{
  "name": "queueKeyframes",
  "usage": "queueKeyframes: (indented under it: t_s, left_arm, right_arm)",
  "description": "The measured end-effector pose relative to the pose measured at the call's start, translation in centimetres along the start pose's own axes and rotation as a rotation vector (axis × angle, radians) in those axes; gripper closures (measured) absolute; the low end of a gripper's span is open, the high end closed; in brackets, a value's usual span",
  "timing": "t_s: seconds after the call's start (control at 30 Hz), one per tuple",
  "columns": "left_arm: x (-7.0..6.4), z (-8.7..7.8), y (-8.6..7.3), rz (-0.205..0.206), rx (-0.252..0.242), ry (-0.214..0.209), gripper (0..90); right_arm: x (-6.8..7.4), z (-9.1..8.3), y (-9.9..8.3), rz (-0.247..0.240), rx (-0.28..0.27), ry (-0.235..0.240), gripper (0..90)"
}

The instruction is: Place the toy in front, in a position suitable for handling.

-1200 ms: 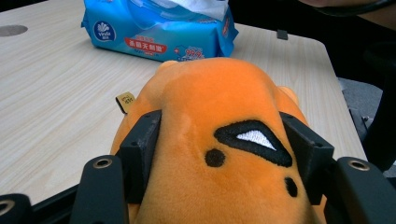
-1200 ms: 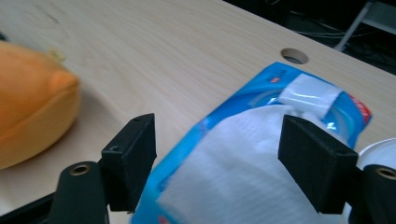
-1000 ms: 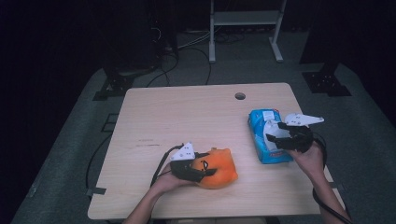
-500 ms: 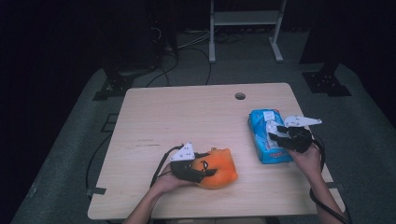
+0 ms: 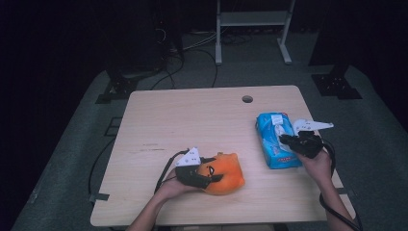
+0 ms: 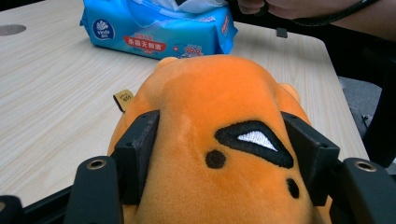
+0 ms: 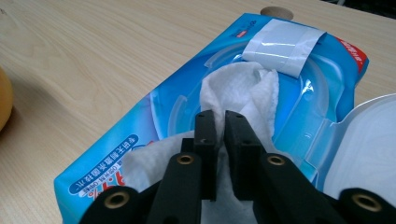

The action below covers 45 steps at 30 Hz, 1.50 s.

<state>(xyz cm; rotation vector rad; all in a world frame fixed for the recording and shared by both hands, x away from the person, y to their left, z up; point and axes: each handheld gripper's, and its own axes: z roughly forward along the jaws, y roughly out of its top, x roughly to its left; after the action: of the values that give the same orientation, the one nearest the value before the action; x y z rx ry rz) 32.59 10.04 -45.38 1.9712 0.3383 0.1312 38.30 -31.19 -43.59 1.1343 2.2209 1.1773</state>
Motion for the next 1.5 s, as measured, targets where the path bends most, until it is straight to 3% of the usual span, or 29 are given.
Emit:
queueKeyframes:
  t_s: [0.27, 0.5, 0.83, 1.07, 1.17, 1.27, 1.3, 1.33, 1.47, 1.5]
  left_arm:
    - [0.0, 0.0, 0.0, 0.002, 0.001, 0.003, 34.6]
    - [0.0, 0.1, 0.0, 0.001, 0.003, 0.005, 33.8]
    - [0.0, 0.1, 0.0, 0.004, 0.004, 0.006, 33.0]
    - [0.0, 0.1, 0.1, 0.008, 0.005, 0.007, 32.4]
    - [-0.1, 0.2, 0.1, 0.008, 0.005, 0.009, 32.1]
    - [-0.1, 0.2, 0.1, 0.014, 0.009, 0.014, 31.4]
    - [-0.1, 0.2, 0.1, 0.014, 0.009, 0.014, 31.3]
    - [-0.1, 0.2, 0.2, 0.012, 0.009, 0.015, 31.1]
    - [-0.1, 0.2, 0.2, 0.011, 0.009, 0.013, 30.4]
    - [-0.1, 0.2, 0.2, 0.011, 0.009, 0.013, 30.3]
  right_arm:
    - [-0.1, -0.4, 0.2, 0.023, 0.004, 0.008, 87.0]
    - [-0.4, -1.8, 0.6, 0.093, -0.073, 0.073, 87.7]
    - [0.3, -3.9, 1.7, 0.099, -0.136, 0.127, 87.9]
    - [2.6, -6.7, 3.3, 0.036, -0.219, 0.192, 87.9]
    - [3.8, -7.6, 3.7, 0.008, -0.229, 0.211, 87.9]
    - [6.2, -8.9, 4.0, -0.037, -0.224, 0.268, 87.8]
    - [6.2, -8.9, 4.0, -0.037, -0.224, 0.268, 87.8]
    - [7.4, -9.4, 3.9, -0.051, -0.214, 0.315, 87.8]
    - [9.9, -10.3, 3.8, -0.077, -0.202, 0.422, 87.8]
    - [9.9, -10.3, 3.8, -0.077, -0.202, 0.422, 87.8]
